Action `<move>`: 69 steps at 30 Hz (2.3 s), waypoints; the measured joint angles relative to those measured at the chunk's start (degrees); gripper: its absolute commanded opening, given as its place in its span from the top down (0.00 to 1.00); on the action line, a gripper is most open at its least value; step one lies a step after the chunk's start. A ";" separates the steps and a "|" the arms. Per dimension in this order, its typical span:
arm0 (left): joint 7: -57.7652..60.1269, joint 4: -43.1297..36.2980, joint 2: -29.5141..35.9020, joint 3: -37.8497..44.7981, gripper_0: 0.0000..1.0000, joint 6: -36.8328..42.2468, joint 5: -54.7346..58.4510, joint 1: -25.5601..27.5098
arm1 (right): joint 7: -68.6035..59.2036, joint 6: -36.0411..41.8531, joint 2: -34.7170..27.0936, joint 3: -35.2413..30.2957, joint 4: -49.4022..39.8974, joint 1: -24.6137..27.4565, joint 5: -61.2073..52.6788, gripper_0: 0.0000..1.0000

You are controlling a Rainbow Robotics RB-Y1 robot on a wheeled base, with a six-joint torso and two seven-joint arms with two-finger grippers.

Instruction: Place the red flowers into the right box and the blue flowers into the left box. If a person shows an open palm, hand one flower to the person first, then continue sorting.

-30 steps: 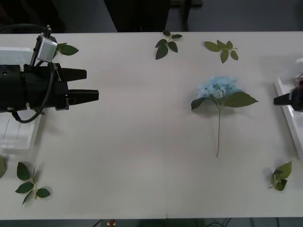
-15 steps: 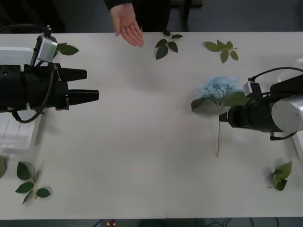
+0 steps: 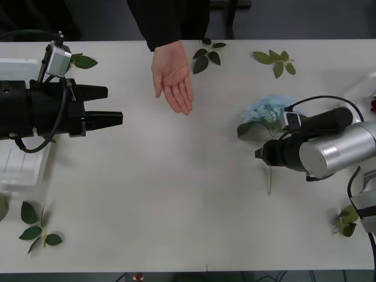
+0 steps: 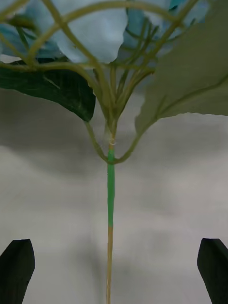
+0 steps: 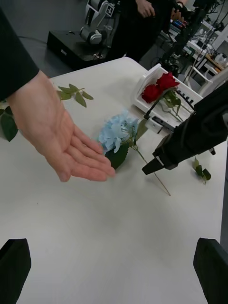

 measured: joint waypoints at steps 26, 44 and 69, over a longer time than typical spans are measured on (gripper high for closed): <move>0.00 0.00 0.00 0.00 0.00 0.00 0.45 0.00 | 0.00 -4.08 1.75 0.62 5.07 -1.41 2.62 1.00; 0.00 0.01 0.00 0.00 0.00 0.00 0.53 0.00 | 1.34 -7.45 1.62 -8.19 -14.09 -0.18 2.29 1.00; 0.00 0.01 -0.01 0.00 0.00 0.00 0.55 0.00 | 24.61 -57.16 -1.56 5.27 -15.59 -4.69 -5.91 1.00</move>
